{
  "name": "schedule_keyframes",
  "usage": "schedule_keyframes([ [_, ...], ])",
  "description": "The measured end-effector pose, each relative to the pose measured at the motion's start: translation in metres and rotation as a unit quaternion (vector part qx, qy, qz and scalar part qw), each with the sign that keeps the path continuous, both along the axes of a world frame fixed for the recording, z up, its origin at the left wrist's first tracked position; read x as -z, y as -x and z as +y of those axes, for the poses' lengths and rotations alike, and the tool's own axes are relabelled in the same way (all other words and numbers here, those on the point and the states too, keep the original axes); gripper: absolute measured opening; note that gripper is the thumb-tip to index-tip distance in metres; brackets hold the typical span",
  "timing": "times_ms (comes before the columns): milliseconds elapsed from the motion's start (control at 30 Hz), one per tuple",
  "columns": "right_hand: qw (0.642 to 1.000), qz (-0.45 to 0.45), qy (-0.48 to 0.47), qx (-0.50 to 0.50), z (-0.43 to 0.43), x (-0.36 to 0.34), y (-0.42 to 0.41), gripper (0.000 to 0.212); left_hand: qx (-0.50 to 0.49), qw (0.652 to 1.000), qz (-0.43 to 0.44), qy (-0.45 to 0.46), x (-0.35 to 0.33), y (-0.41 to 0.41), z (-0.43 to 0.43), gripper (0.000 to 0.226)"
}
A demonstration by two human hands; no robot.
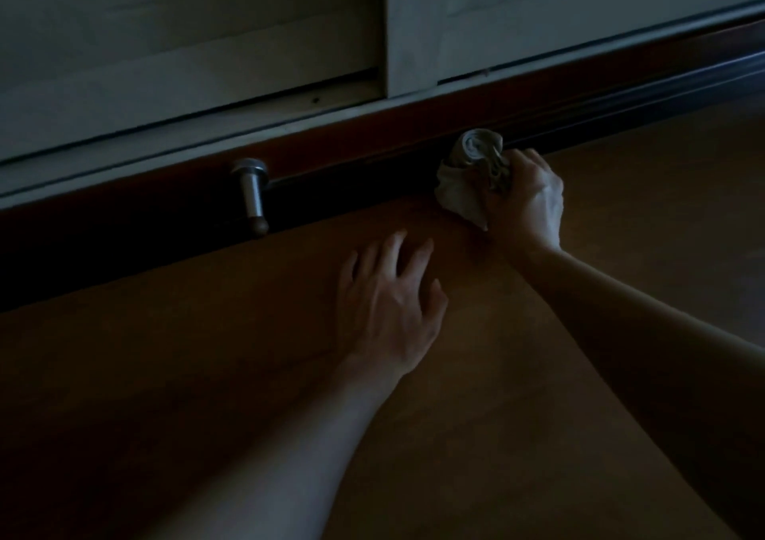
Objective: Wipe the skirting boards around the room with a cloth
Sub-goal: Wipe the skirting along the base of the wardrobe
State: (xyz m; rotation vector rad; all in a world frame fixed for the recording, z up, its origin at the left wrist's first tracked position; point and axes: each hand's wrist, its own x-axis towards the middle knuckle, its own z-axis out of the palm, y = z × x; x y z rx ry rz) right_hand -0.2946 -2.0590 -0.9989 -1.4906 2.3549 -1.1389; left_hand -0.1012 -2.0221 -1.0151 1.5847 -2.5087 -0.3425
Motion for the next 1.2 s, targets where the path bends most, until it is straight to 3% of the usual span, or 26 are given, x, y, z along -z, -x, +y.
schedule_keyframes([
  [167, 1.000, -0.003, -0.006, 0.014, 0.002, -0.002, 0.034, 0.027, -0.029, 0.999, -0.013, 0.008, 0.019, 0.021, 0.000, 0.055],
  [333, 0.998, 0.013, -0.006, -0.062, 0.001, -0.002, 0.024, 0.029, -0.034, 0.999, -0.030, 0.016, 0.017, 0.024, 0.000, 0.057],
  [533, 0.999, -0.030, 0.027, 0.033, 0.002, 0.003, 0.035, 0.022, -0.036, 0.999, -0.029, 0.015, 0.016, 0.025, 0.001, 0.055],
  [933, 0.999, -0.033, 0.034, -0.002, 0.001, 0.005, 0.030, 0.026, -0.042, 0.998, -0.027, 0.032, 0.018, 0.026, 0.001, 0.059],
  [1100, 0.997, -0.061, 0.029, 0.048, 0.003, 0.002, 0.033, 0.023, -0.036, 0.999, -0.032, 0.025, 0.017, 0.026, 0.000, 0.062],
  [1200, 0.999, -0.045, 0.005, -0.008, 0.002, -0.001, 0.020, 0.034, -0.038, 0.998, -0.035, 0.028, 0.015, 0.027, 0.000, 0.063],
])
